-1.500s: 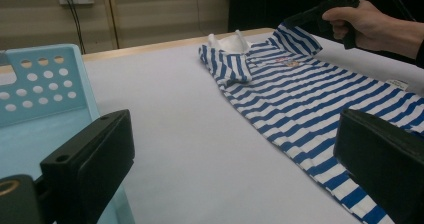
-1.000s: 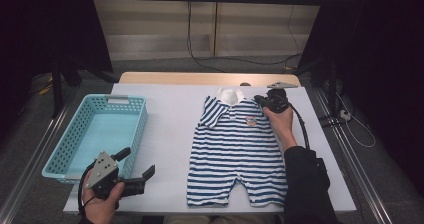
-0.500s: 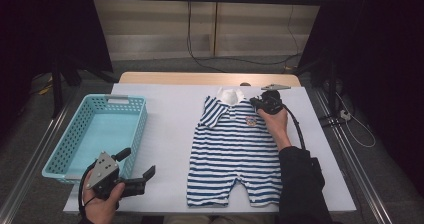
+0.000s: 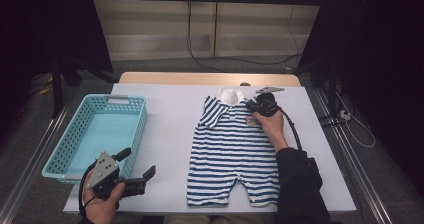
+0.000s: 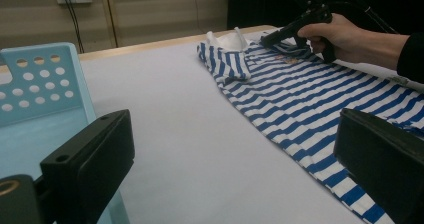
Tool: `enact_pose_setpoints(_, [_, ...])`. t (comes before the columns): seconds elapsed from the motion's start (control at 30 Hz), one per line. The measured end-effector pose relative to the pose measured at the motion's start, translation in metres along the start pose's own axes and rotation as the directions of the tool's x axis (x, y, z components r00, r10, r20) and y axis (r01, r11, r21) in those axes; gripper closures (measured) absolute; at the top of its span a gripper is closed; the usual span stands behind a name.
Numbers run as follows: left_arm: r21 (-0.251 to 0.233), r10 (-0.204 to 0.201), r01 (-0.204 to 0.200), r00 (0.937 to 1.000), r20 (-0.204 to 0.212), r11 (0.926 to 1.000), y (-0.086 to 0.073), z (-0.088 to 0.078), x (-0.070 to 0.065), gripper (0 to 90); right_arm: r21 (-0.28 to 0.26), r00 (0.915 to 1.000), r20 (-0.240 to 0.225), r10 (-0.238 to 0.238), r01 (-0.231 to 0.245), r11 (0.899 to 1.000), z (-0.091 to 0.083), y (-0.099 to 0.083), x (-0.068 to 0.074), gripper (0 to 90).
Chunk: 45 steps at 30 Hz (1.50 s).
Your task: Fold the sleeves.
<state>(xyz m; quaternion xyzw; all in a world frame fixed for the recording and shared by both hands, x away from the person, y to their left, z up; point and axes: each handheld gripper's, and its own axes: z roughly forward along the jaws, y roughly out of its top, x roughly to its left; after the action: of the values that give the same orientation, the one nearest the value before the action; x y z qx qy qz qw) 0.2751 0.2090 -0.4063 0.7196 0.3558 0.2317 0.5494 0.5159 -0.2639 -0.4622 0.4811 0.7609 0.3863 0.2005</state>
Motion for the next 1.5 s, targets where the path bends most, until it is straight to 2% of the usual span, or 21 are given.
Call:
enact_pose_setpoints(0.03, [0.0, -0.005, 0.005, 1.0, 0.0, 1.0, 0.0, 0.0, 0.0, 3.1, -0.002, 0.9999, -0.006, -0.009, 0.009, 1.0, 0.001, 0.0, 0.0, 84.2])
enact_pose_setpoints(0.07, [0.019, 0.022, -0.022, 0.9997, -0.005, 0.9996, 0.0, -0.001, 0.001, 3.1, 0.007, 0.9999, -0.009, -0.009, 0.009, 1.0, 0.001, 0.0, 0.001, 83.8])
enact_pose_setpoints(0.13, [0.005, 0.001, -0.001, 1.0, -0.003, 1.0, 0.0, 0.0, 0.0, 3.1, 0.02, 0.9994, -0.034, -0.012, 0.012, 1.0, 0.001, -0.001, 0.002, 81.0])
enact_pose_setpoints(0.23, [0.01, 0.008, -0.008, 1.0, -0.005, 0.9999, 0.0, 0.0, 0.0, 3.1, 0.026, 0.9985, -0.048, -0.026, 0.027, 0.999, -0.002, -0.001, 0.005, 76.8])
enact_pose_setpoints(0.33, [0.012, 0.009, -0.008, 1.0, -0.005, 0.9999, 0.0, 0.0, 0.0, 3.1, 0.001, 0.9978, -0.06, -0.027, 0.027, 1.0, -0.006, 0.001, 0.007, 67.1])
enact_pose_setpoints(0.43, [0.01, 0.009, -0.009, 0.9999, -0.006, 0.9999, 0.0, 0.0, 0.0, 3.1, -0.028, 0.9972, -0.067, -0.033, 0.031, 0.999, -0.013, 0.005, 0.007, 50.5])
enact_pose_setpoints(0.53, [0.002, 0.009, -0.009, 1.0, -0.004, 1.0, 0.0, 0.0, 0.0, 3.1, -0.06, 0.9969, -0.076, -0.021, 0.017, 0.998, -0.022, 0.006, 0.005, 44.3])
enact_pose_setpoints(0.63, [0.002, 0.004, -0.004, 1.0, -0.005, 1.0, 0.0, 0.0, 0.0, 3.1, -0.067, 0.9977, -0.066, -0.014, 0.01, 0.998, -0.03, 0.004, 0.0, 42.3])
enact_pose_setpoints(0.67, [0.022, 0.029, -0.029, 0.9995, -0.009, 0.9993, 0.0, -0.001, 0.001, 3.1, -0.07, 0.998, -0.062, -0.015, 0.011, 0.997, -0.032, 0.003, -0.002, 42.1])
enact_pose_setpoints(0.7, [0.006, 0.007, -0.007, 1.0, -0.003, 1.0, 0.0, 0.0, -0.001, 3.1, -0.07, 0.9982, -0.057, -0.018, 0.014, 0.997, -0.035, 0.002, -0.003, 41.8])
enact_pose_setpoints(0.73, [0.003, 0.002, -0.002, 1.0, -0.001, 1.0, 0.0, 0.001, -0.001, 3.1, -0.071, 0.9985, -0.053, -0.016, 0.013, 0.997, -0.037, 0.001, -0.004, 41.9])
enact_pose_setpoints(0.8, [0.015, 0.018, -0.018, 0.9998, -0.004, 0.9997, 0.0, 0.0, 0.0, 3.1, -0.074, 0.9983, -0.051, -0.029, 0.025, 0.997, -0.043, -0.001, -0.006, 41.8])
enact_pose_setpoints(0.93, [0.011, 0.005, -0.005, 1.0, 0.0, 0.9999, 0.0, 0.001, -0.001, 3.1, -0.082, 0.9987, -0.035, -0.036, 0.033, 0.996, -0.056, -0.004, -0.009, 42.1])
enact_pose_setpoints(1.03, [0.01, 0.009, -0.009, 1.0, -0.004, 0.9999, 0.0, 0.001, -0.001, 3.1, -0.092, 0.9989, -0.034, -0.033, 0.03, 0.995, -0.065, -0.007, -0.009, 47.1])
enact_pose_setpoints(1.07, [0.009, 0.009, -0.009, 1.0, -0.003, 0.9999, 0.0, 0.001, -0.001, 3.1, -0.092, 0.9987, -0.027, -0.045, 0.042, 0.995, -0.068, -0.01, -0.01, 49.6])
enact_pose_setpoints(1.1, [0.01, 0.01, -0.01, 0.9999, -0.002, 0.9999, 0.0, 0.001, -0.001, 3.1, -0.088, 0.9988, -0.03, -0.039, 0.036, 0.995, -0.07, -0.012, -0.009, 52.0])
enact_pose_setpoints(1.23, [0.015, 0.016, -0.016, 0.9999, 0.0, 0.9998, 0.0, 0.0, 0.0, 3.1, -0.067, 0.9959, -0.038, -0.082, 0.079, 0.995, -0.075, -0.019, -0.006, 62.1])
enact_pose_setpoints(1.27, [0.015, 0.016, -0.016, 0.9999, -0.001, 0.9998, 0.0, 0.0, 0.0, 3.1, -0.061, 0.996, -0.039, -0.08, 0.077, 0.995, -0.077, -0.02, -0.004, 64.1])
enact_pose_setpoints(1.43, [0.011, 0.004, -0.004, 1.0, 0.002, 0.9999, 0.0, 0.001, -0.001, 3.1, -0.014, 0.9921, -0.032, -0.122, 0.121, 0.993, -0.077, -0.028, 0.001, 65.3])
enact_pose_setpoints(1.5, [0.012, 0.011, -0.011, 0.9999, 0.0, 0.9999, 0.0, 0.001, -0.001, 3.1, 0.008, 0.9914, -0.038, -0.125, 0.126, 0.992, -0.074, -0.032, 0.001, 64.7])
